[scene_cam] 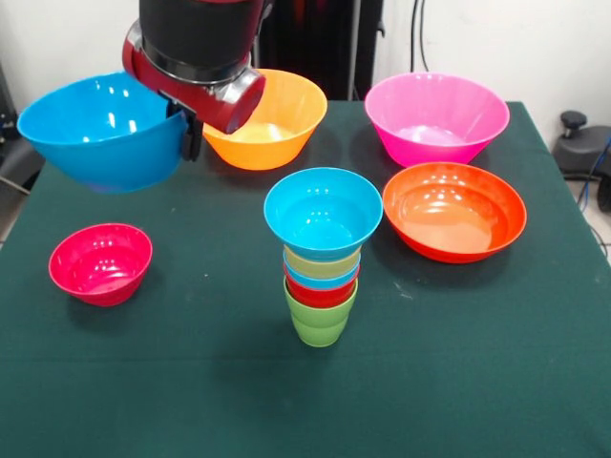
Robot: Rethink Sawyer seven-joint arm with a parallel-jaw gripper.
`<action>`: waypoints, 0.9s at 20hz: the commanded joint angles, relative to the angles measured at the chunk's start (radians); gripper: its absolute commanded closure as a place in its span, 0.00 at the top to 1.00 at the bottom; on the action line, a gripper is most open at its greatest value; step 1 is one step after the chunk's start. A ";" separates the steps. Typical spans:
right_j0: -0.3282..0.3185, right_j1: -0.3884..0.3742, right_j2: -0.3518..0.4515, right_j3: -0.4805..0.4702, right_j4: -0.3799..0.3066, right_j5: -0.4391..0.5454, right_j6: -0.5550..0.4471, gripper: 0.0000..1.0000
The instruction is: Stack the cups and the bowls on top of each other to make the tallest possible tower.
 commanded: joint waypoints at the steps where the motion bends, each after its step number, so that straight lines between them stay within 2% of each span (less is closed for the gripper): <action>1: 0.033 0.073 0.097 -0.161 -0.031 0.189 -0.266 0.00; 11: 0.082 0.117 0.112 -0.281 -0.020 0.282 -0.206 0.00; 18: 0.113 0.136 0.101 -0.328 -0.010 0.319 -0.168 0.00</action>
